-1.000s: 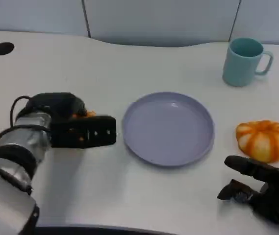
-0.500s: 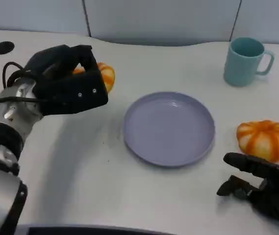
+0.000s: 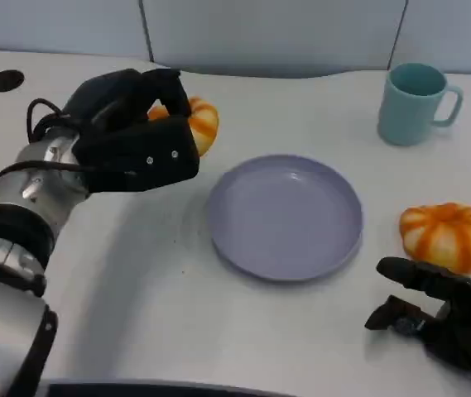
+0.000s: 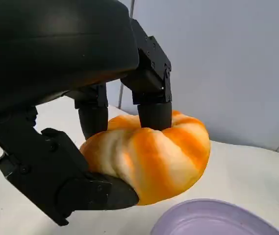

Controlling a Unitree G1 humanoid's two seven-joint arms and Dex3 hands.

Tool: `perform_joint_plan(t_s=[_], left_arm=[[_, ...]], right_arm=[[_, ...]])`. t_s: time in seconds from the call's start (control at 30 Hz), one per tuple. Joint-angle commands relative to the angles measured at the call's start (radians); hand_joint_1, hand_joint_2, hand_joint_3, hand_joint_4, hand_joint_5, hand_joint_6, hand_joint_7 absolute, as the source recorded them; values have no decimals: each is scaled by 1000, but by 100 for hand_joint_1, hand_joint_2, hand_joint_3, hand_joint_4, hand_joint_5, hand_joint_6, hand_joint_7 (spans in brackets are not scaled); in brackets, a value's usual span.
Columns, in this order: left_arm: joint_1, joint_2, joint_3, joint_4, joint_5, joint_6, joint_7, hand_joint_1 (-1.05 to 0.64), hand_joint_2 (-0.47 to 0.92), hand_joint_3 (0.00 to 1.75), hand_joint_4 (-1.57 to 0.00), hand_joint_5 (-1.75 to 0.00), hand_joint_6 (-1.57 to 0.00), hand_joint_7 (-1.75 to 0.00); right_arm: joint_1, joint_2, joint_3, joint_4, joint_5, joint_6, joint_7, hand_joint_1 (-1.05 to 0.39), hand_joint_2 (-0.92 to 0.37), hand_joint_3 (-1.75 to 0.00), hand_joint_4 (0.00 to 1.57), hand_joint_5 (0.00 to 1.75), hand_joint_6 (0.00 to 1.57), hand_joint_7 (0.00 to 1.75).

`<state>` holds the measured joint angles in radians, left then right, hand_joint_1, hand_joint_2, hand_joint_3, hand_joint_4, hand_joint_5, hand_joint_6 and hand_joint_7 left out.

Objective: Grasp the bread from the table and place it into the plate.

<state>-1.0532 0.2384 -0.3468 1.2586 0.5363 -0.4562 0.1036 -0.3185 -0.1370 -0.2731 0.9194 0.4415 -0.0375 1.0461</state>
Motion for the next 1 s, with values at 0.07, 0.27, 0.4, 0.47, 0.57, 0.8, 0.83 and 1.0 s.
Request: perform_joint_plan(t_s=[0.07,0.27,0.4,0.47,0.57,0.8,0.83,1.0], left_arm=[[-27,-2,6,-14,-10,-23,6,-13,58,111,-82,-175,-66,-175],[-31,-11,3,-16,-6,-25,7,-13,59,113,-82,-175,-67,-175],[-49,-49,-22,-24,18,-22,25,-16,57,112,-83,-175,-67,-175],[-59,-75,-33,-28,25,-19,31,-18,57,113,-85,-175,-67,-175],[-63,-94,-39,-28,26,-24,30,-18,57,113,-84,-175,-66,-175],[-71,-114,-50,-26,31,-28,32,-18,56,120,-90,-175,-71,-175],[-71,-114,-50,-26,31,-28,32,-18,56,120,-90,-175,-71,-175],[-76,-140,-76,-23,57,-29,46,-19,55,123,-86,-175,-73,-175]], right_arm=[[14,-7,2,0,-12,0,-19,-39,-92,-12,53,113,92,1],[15,-7,4,-2,-13,-1,-22,-39,-92,-14,53,113,92,1],[15,-5,7,-4,-18,-6,-30,-39,-92,-14,53,113,92,1],[17,-5,10,-6,-22,-9,-35,-40,-92,-13,53,114,92,1],[16,-4,8,-4,-20,-4,-32,-39,-92,-14,53,114,91,1],[16,-3,8,-9,-20,4,-32,-39,-92,-13,52,113,91,1],[16,-2,8,-10,-20,4,-32,-39,-92,-13,52,113,91,1],[19,-3,10,-20,-22,14,-38,-38,-92,-14,52,113,91,1]])
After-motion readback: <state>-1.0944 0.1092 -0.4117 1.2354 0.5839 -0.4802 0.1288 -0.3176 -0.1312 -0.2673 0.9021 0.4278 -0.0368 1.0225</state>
